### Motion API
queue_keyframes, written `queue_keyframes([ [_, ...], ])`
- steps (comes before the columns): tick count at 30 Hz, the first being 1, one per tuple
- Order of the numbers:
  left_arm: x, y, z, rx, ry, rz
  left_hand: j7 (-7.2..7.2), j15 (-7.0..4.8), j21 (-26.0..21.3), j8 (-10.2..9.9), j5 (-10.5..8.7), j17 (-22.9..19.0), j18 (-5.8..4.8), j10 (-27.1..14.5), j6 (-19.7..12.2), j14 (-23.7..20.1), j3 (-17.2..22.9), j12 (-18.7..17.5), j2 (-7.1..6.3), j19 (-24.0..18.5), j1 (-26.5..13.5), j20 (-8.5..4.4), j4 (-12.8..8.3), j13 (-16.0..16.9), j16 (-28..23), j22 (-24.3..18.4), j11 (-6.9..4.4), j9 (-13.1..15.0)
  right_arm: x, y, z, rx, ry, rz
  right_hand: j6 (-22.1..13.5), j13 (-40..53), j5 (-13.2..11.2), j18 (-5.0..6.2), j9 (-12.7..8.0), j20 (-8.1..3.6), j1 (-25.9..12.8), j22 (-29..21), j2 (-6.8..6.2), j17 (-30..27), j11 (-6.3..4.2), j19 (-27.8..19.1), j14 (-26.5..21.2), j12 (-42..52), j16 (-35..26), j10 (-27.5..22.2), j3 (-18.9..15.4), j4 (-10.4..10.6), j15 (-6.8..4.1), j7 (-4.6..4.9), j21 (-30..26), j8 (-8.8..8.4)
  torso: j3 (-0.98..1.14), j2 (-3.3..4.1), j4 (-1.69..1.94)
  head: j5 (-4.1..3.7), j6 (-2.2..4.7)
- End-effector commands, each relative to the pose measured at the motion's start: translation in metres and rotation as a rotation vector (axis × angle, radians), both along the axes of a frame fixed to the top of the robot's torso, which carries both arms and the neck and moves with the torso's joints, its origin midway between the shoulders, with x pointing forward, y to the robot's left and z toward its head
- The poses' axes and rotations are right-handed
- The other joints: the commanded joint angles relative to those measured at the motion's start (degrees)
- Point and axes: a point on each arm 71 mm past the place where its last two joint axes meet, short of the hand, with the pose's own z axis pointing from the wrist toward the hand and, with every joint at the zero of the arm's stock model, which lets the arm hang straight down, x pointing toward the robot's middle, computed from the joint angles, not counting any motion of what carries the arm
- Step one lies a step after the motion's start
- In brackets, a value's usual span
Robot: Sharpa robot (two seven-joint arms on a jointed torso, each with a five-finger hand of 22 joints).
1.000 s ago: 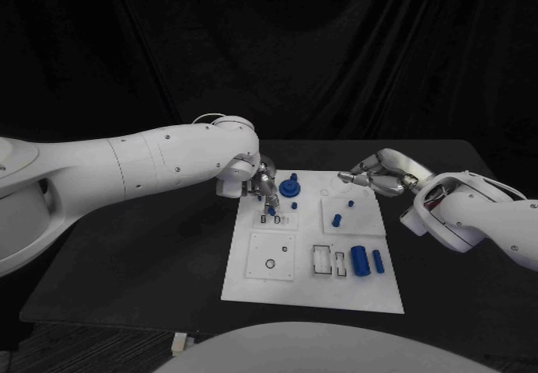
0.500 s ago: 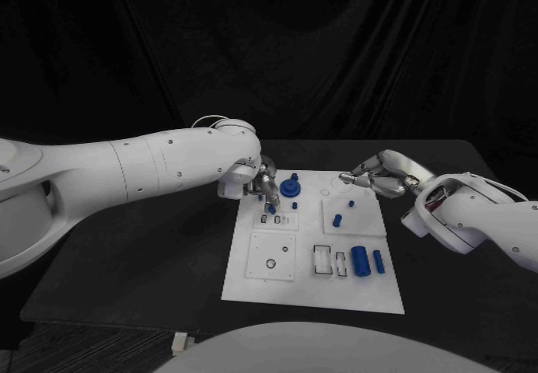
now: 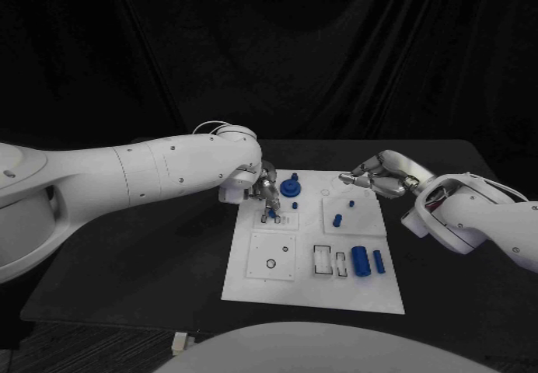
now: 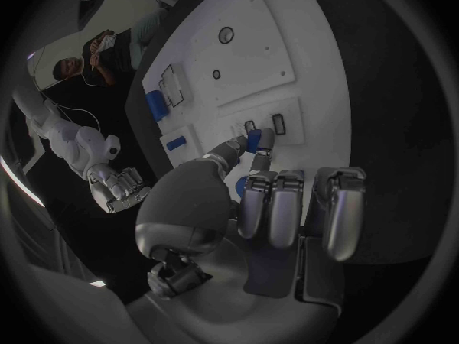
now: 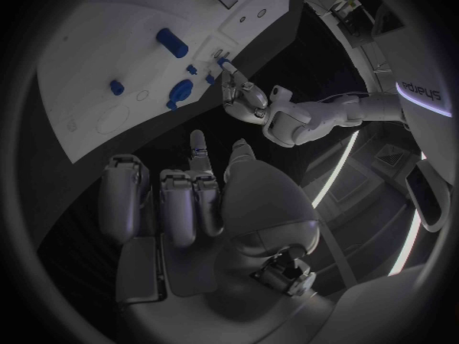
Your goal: Assemble the parts on the task board
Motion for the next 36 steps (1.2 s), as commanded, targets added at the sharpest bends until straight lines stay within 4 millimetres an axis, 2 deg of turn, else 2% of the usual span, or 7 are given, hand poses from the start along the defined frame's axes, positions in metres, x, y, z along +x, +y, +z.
queue_keyframes([
  [1, 0.0000, -0.0018, -0.0008, -0.007, -0.007, 0.002, -1.29, -0.23, -0.35, 0.31, -0.13, 15.06, 0.58, 5.96, 0.84, 5.95, 5.49, -0.03, 0.50, 3.28, 0.14, -0.39, -5.23, 15.04, 0.15, 12.04, -0.44, 0.06, -0.0008, -0.0003, -0.0014, -0.003, 0.008, -0.002, -0.41, 15.02, -0.11, 0.72, -0.05, 0.04, 0.65, 11.10, -0.14, 15.09, 0.37, -0.43, 6.01, 0.19, 0.17, 6.04, -0.31, -0.08, 0.49, 0.00, -0.25, -0.27, -0.01, -0.01, -0.07, 0.03, -0.01],
  [19, -0.0015, -0.0046, -0.0037, -0.027, -0.009, 0.018, -1.30, -0.28, -0.50, 0.28, -0.04, 15.06, 0.63, 5.96, 0.72, 5.95, 5.71, -0.03, 0.57, 3.15, -0.49, -0.44, -4.95, 15.04, 0.15, 11.89, -0.50, 0.13, -0.0009, 0.0002, -0.0025, -0.005, 0.013, 0.003, -0.52, 15.02, -0.10, 0.75, -0.08, 0.05, 0.73, 11.06, -0.08, 15.09, 0.38, -0.51, 6.01, 0.19, 0.17, 6.04, -0.39, -0.07, 0.50, 0.02, -0.40, -0.33, -0.03, -0.05, 0.03, 0.43, -0.01],
  [36, -0.0089, -0.0082, -0.0049, -0.039, 0.011, -0.002, -1.32, -0.29, -0.68, 0.26, -0.05, 15.06, 0.69, 5.96, 0.66, 5.95, 5.76, -0.03, 0.54, 2.96, -0.80, -0.45, -4.81, 15.04, 0.15, 11.67, -0.49, 0.17, 0.0004, 0.0000, -0.0033, -0.008, 0.016, 0.002, -0.57, 15.02, -0.11, 0.79, -0.10, 0.06, 0.78, 11.00, -0.04, 15.09, 0.38, -0.62, 6.01, 0.19, 0.17, 6.04, -0.46, -0.06, 0.50, 0.03, -0.57, -0.36, -0.04, -0.03, -0.04, 0.77, -0.01],
])
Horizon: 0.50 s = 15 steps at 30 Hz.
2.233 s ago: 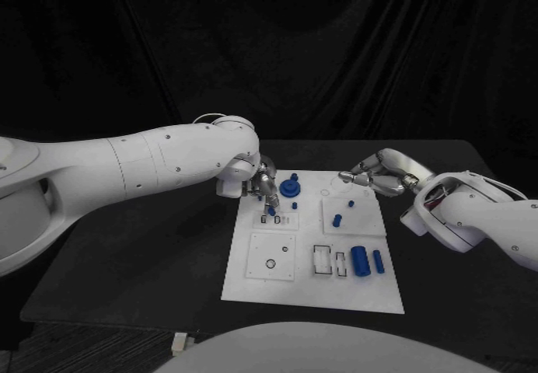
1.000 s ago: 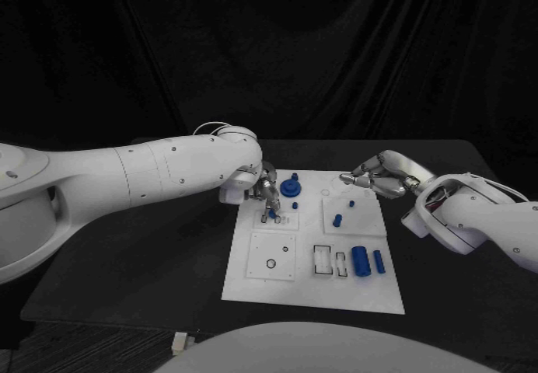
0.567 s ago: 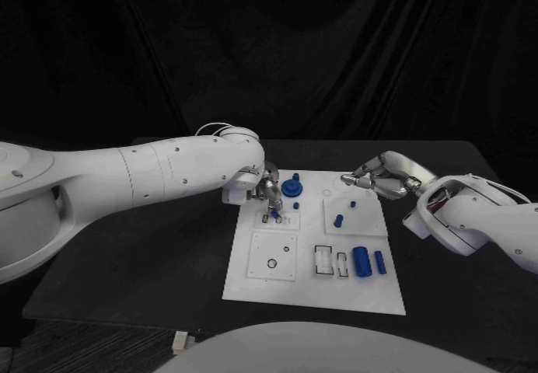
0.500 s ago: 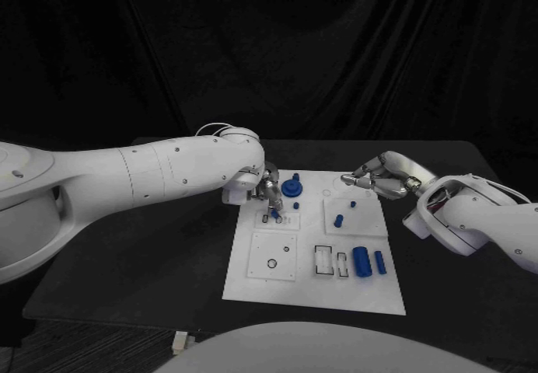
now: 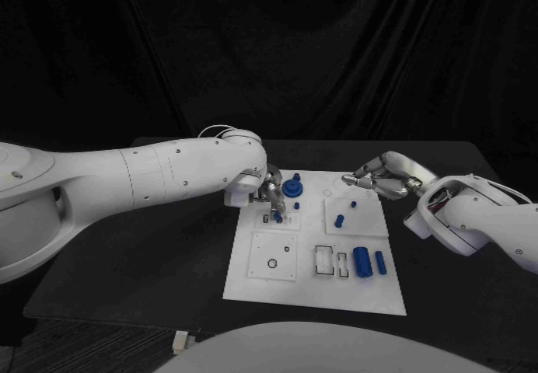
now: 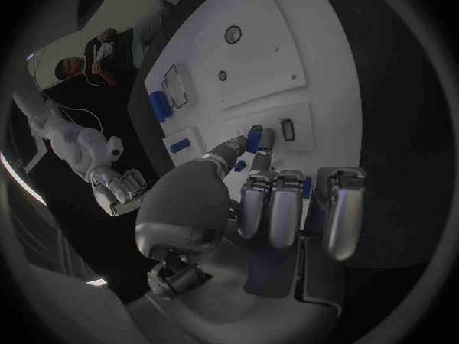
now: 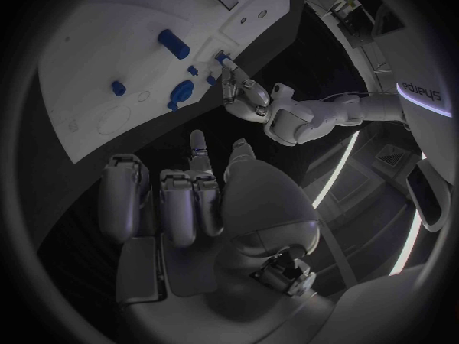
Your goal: Assemble the parts on the task board
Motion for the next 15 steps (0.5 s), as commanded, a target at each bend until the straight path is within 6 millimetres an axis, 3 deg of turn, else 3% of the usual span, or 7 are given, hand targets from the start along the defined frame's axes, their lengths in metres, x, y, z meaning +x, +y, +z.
queue_keyframes([
  [1, -0.0027, -0.0019, -0.0005, -0.018, 0.011, -0.002, -1.11, -0.31, -0.20, 0.36, 0.15, 15.08, 0.70, 6.07, 0.87, 5.95, 4.97, -0.03, 0.35, 2.96, -0.09, -0.45, -4.48, 15.05, 0.15, 11.63, -0.38, 0.05, -0.0005, 0.0003, -0.0018, -0.005, 0.012, 0.001, -0.57, 15.02, -0.11, 0.80, -0.06, -0.15, 0.49, 11.02, 0.27, 15.09, 0.38, -0.42, 6.01, 0.20, 0.17, 6.04, -0.30, 0.10, 0.50, 0.03, -0.23, -0.36, 0.02, 0.04, -0.01, 0.14, -0.01],
  [15, -0.0021, 0.0008, -0.0011, -0.020, 0.007, 0.008, -1.05, -0.34, -0.56, 0.19, -0.15, 15.08, 0.82, 6.07, 0.49, 5.95, 5.17, -0.03, 0.31, 2.60, -0.62, -0.49, -4.28, 15.05, 0.15, 11.22, -0.42, 0.08, -0.0009, 0.0000, -0.0029, -0.007, 0.018, 0.002, -0.60, 15.02, -0.11, 0.81, -0.07, -0.14, 0.52, 11.00, 0.29, 15.09, 0.38, -0.45, 6.01, 0.20, 0.17, 6.04, -0.35, 0.11, 0.50, 0.03, -0.29, -0.38, 0.02, 0.01, 0.05, 0.24, -0.01],
])
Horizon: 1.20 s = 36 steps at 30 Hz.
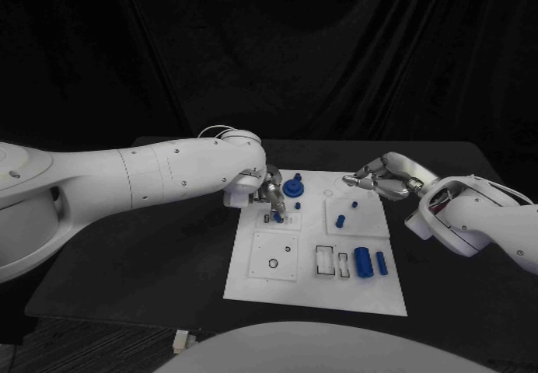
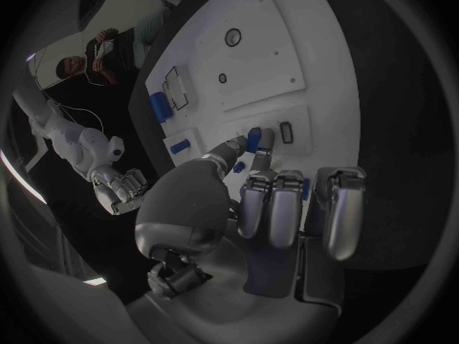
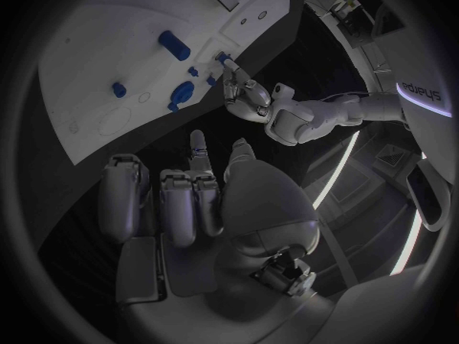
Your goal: Assemble the parts on the task board
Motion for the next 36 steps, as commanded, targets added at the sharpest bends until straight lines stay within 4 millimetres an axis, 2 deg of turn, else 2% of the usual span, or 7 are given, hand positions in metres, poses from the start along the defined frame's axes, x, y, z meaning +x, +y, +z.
queue_keyframes([
  [1, -0.0006, -0.0019, -0.0010, -0.016, 0.003, 0.004, -1.07, -0.37, -0.42, 0.16, -0.74, 15.08, 0.84, 5.97, 0.39, 5.95, 4.78, -0.03, 0.11, 2.56, -0.56, -0.49, -4.12, 15.05, 0.15, 11.18, -0.52, 0.12, -0.0009, 0.0003, -0.0018, -0.005, 0.013, 0.000, -0.39, 15.02, -0.11, 0.81, -0.07, -0.14, 0.44, 11.01, 0.21, 15.09, 0.38, -0.45, 6.01, 0.19, 0.17, 6.04, -0.35, 0.11, 0.50, -0.18, -0.29, -0.38, 0.02, -0.03, 0.04, -0.08, -0.01],
  [2, -0.0006, -0.0018, -0.0015, -0.015, 0.004, 0.005, -1.09, -0.38, -0.52, 0.14, -2.10, 15.08, 0.86, 5.97, 0.27, 5.95, 4.73, -0.03, 0.09, 2.49, -0.95, -0.51, -3.90, 15.05, 0.15, 11.10, -0.56, 0.21, -0.0010, 0.0005, -0.0019, -0.005, 0.013, 0.001, -0.39, 15.02, -0.11, 0.81, -0.07, -0.14, 0.44, 11.01, 0.21, 15.09, 0.38, -0.45, 6.01, 0.19, 0.17, 6.04, -0.35, 0.11, 0.50, -0.18, -0.29, -0.38, -0.01, -0.04, 0.02, -0.10, -0.01],
  [5, -0.0007, -0.0015, -0.0028, -0.015, 0.005, 0.008, -1.13, -0.41, -0.65, 0.07, -4.13, 15.08, 0.89, 5.97, 0.01, 5.95, 4.53, -0.03, 0.14, 2.42, -1.58, -0.55, -3.39, 15.05, 0.15, 11.00, -0.60, 0.34, -0.0011, 0.0009, -0.0019, -0.004, 0.013, 0.002, -0.39, 15.02, -0.11, 0.81, -0.07, -0.14, 0.44, 11.01, 0.21, 15.09, 0.38, -0.45, 6.01, 0.19, 0.17, 6.04, -0.35, 0.11, 0.50, -0.18, -0.29, -0.38, -0.02, -0.05, -0.01, -0.03, -0.01],
  [6, -0.0007, -0.0013, -0.0032, -0.015, 0.005, 0.009, -1.10, -0.35, -0.85, -0.10, -6.85, 15.08, 0.95, 5.97, -0.32, 5.95, 3.79, -0.03, 0.22, 2.24, -2.69, -0.50, -2.28, 15.05, 0.15, 10.80, -0.55, 0.32, -0.0011, 0.0010, -0.0019, -0.004, 0.013, 0.002, -0.39, 15.02, -0.11, 0.81, -0.07, -0.14, 0.44, 11.01, 0.21, 15.09, 0.38, -0.45, 6.01, 0.19, 0.17, 6.04, -0.35, 0.11, 0.50, -0.18, -0.29, -0.38, 0.01, -0.02, -0.05, 0.01, -0.01],
  [11, -0.0004, -0.0001, -0.0055, -0.016, 0.005, 0.016, -0.94, -0.29, -1.16, -0.51, -8.71, 15.08, 1.03, 5.97, -0.93, 5.95, 1.96, -0.03, 0.38, 2.05, -4.77, -0.48, 0.52, 15.05, 0.15, 10.58, -0.43, 0.27, -0.0013, 0.0015, -0.0021, -0.004, 0.013, 0.003, -0.39, 15.02, -0.11, 0.81, -0.07, -0.14, 0.44, 11.01, 0.21, 15.09, 0.38, -0.45, 6.01, 0.19, 0.17, 6.04, -0.35, 0.11, 0.50, -0.18, -0.29, -0.38, 0.01, 0.01, -0.02, 0.03, -0.01],
  [19, -0.0010, 0.0001, -0.0071, -0.016, 0.007, 0.018, -0.78, -0.20, -1.41, -0.90, -10.11, 15.08, 1.09, 5.97, -1.33, 5.95, 0.71, -0.03, 0.31, 1.91, -6.24, -0.40, 2.64, 15.05, 0.15, 10.41, -0.30, 0.12, -0.0015, 0.0015, -0.0022, -0.003, 0.013, 0.003, -0.41, 15.02, -0.11, 0.82, -0.08, -0.14, 0.47, 11.00, 0.23, 15.09, 0.39, -0.47, 6.01, 0.19, 0.17, 6.04, -0.39, 0.10, 0.50, -0.17, -0.32, -0.39, 0.01, 0.00, -0.03, 0.02, -0.01],
  [36, -0.0012, 0.0014, -0.0087, -0.019, 0.005, 0.024, -0.67, -0.13, -1.73, -1.15, -10.82, 15.08, 1.18, 5.97, -1.46, 5.95, -0.86, -0.03, -0.21, 1.73, -7.90, -0.33, 5.08, 15.05, 0.15, 10.18, -0.20, -0.02, -0.0013, 0.0008, -0.0029, -0.004, 0.015, 0.002, -0.41, 15.02, -0.10, 0.80, -0.08, -0.14, 0.52, 11.02, 0.27, 15.09, 0.41, -0.43, 6.01, 0.19, 0.17, 6.04, -0.46, 0.11, 0.51, -0.17, -0.28, -0.40, 0.01, -0.02, -0.05, 0.02, -0.01],
])
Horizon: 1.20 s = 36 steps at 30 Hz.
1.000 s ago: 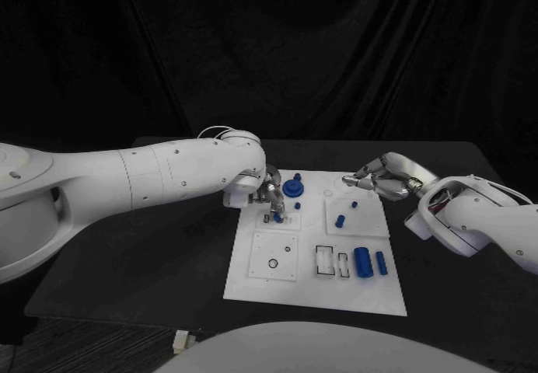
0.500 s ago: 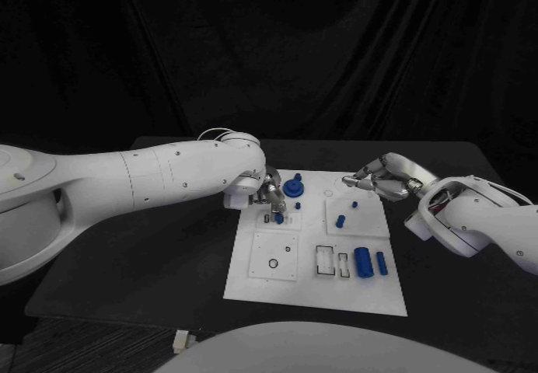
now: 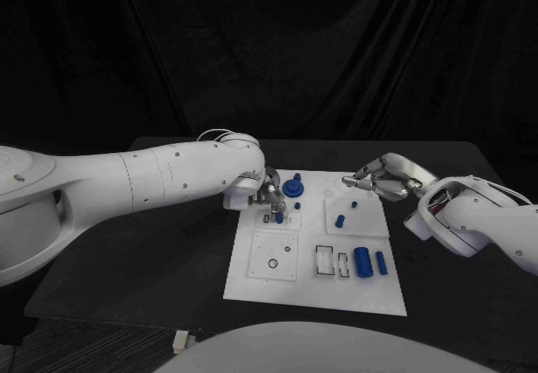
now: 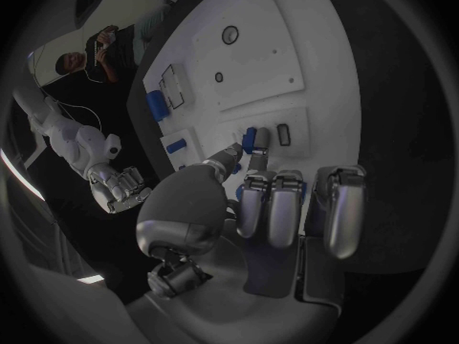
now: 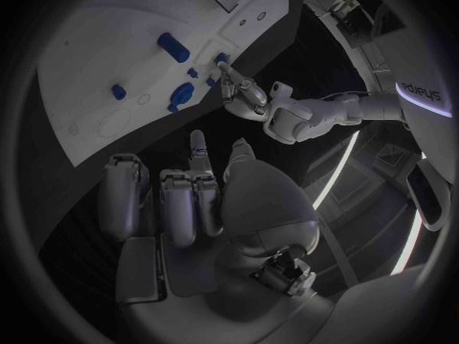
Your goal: Assemble the parts on the task board
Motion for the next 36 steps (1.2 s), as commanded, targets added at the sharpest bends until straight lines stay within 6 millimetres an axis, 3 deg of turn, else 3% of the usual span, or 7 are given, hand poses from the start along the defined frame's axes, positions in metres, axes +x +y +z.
queue_keyframes([
  [1, -0.0009, -0.0009, -0.0012, -0.015, 0.002, 0.002, -0.13, -0.13, -0.29, -0.33, -0.21, 15.09, 1.21, 6.27, -0.39, 5.95, 0.07, -0.03, 0.11, 1.66, -0.43, -0.33, 0.25, 15.05, 0.15, 10.12, 0.08, -0.02, -0.0007, 0.0000, -0.0018, -0.004, 0.010, -0.001, -0.41, 14.94, -0.10, 0.80, -0.10, 0.07, 0.37, 10.99, 0.12, 15.09, 0.40, -0.23, 6.01, 0.13, 0.17, 6.04, -0.30, -0.06, 0.50, -0.16, -0.28, -0.40, -0.01, 0.00, -0.02, 0.11, -0.01],
  [2, -0.0009, -0.0007, -0.0012, -0.015, 0.003, 0.003, -0.32, -0.25, -0.29, -0.27, 1.89, 15.09, 1.21, 6.27, -0.26, 5.95, 0.50, -0.03, 0.10, 1.70, 0.74, -0.40, -0.39, 15.05, 0.15, 10.16, -0.06, 0.00, -0.0007, 0.0001, -0.0019, -0.004, 0.010, -0.001, -0.41, 14.94, -0.10, 0.80, -0.10, 0.07, 0.37, 10.99, 0.12, 15.09, 0.40, -0.23, 6.01, 0.13, 0.17, 6.04, -0.30, -0.06, 0.50, -0.16, -0.28, -0.40, 0.00, 0.01, -0.02, 0.10, -0.01],
  [8, -0.0012, -0.0004, -0.0015, -0.014, 0.006, 0.000, -0.55, -0.50, -0.55, -0.12, 4.33, 15.09, 1.26, 6.27, 0.02, 5.95, 1.91, -0.03, -0.61, 1.60, 4.40, -0.64, -3.43, 15.05, 0.15, 10.03, -0.33, 0.15, -0.0008, 0.0001, -0.0024, -0.004, 0.011, -0.001, -0.41, 14.94, -0.10, 0.80, -0.10, 0.07, 0.37, 10.99, 0.12, 15.09, 0.40, -0.23, 6.01, 0.13, 0.17, 6.04, -0.30, -0.06, 0.50, -0.16, -0.28, -0.40, 0.00, 0.01, 0.00, 0.29, -0.01],
  [18, -0.0009, -0.0005, -0.0016, -0.014, 0.005, 0.001, -0.76, -0.62, -0.66, 0.24, 2.90, 15.09, 1.28, 6.27, 0.67, 5.95, 1.70, -0.03, -0.95, 1.61, 5.12, -0.75, -4.15, 15.05, 0.15, 10.02, -0.49, 0.42, -0.0008, 0.0006, -0.0032, -0.006, 0.016, 0.002, -0.41, 14.94, -0.10, 0.80, -0.10, 0.07, 0.37, 10.99, 0.12, 15.09, 0.40, -0.23, 6.01, 0.13, 0.17, 6.04, -0.30, -0.06, 0.50, -0.16, -0.28, -0.40, -0.02, 0.00, 0.04, 0.31, -0.01],
  [22, -0.0009, 0.0001, -0.0018, -0.014, 0.005, 0.002, -0.99, -0.87, -0.78, 0.61, 4.76, 15.09, 1.29, 6.27, 1.04, 5.95, 2.45, -0.03, -1.10, 1.62, 7.23, -1.00, -6.23, 15.05, 0.15, 10.02, -0.73, 0.83, -0.0008, 0.0004, -0.0034, -0.007, 0.018, 0.001, -0.41, 14.94, -0.10, 0.80, -0.10, 0.07, 0.37, 10.99, 0.12, 15.09, 0.40, -0.23, 6.01, 0.13, 0.17, 6.04, -0.30, -0.06, 0.50, -0.16, -0.28, -0.40, -0.01, 0.01, 0.01, 0.30, -0.01],
  [36, -0.0017, 0.0024, -0.0023, -0.024, 0.011, 0.015, -1.48, -1.16, -1.09, 2.70, 7.01, 15.09, 1.34, 6.27, 2.44, 5.95, 3.47, -0.03, -2.03, 1.57, 10.20, -1.31, -10.97, 15.05, 0.15, 9.99, -0.99, 3.26, -0.0010, 0.0003, -0.0041, -0.011, 0.025, 0.001, -0.40, 14.94, -0.09, 0.83, -0.10, 0.08, 0.40, 10.95, 0.20, 15.09, 0.42, -0.30, 6.01, 0.13, 0.17, 6.04, -0.40, -0.04, 0.51, -0.15, -0.40, -0.40, -0.02, 0.00, -0.04, 0.49, -0.01],
])
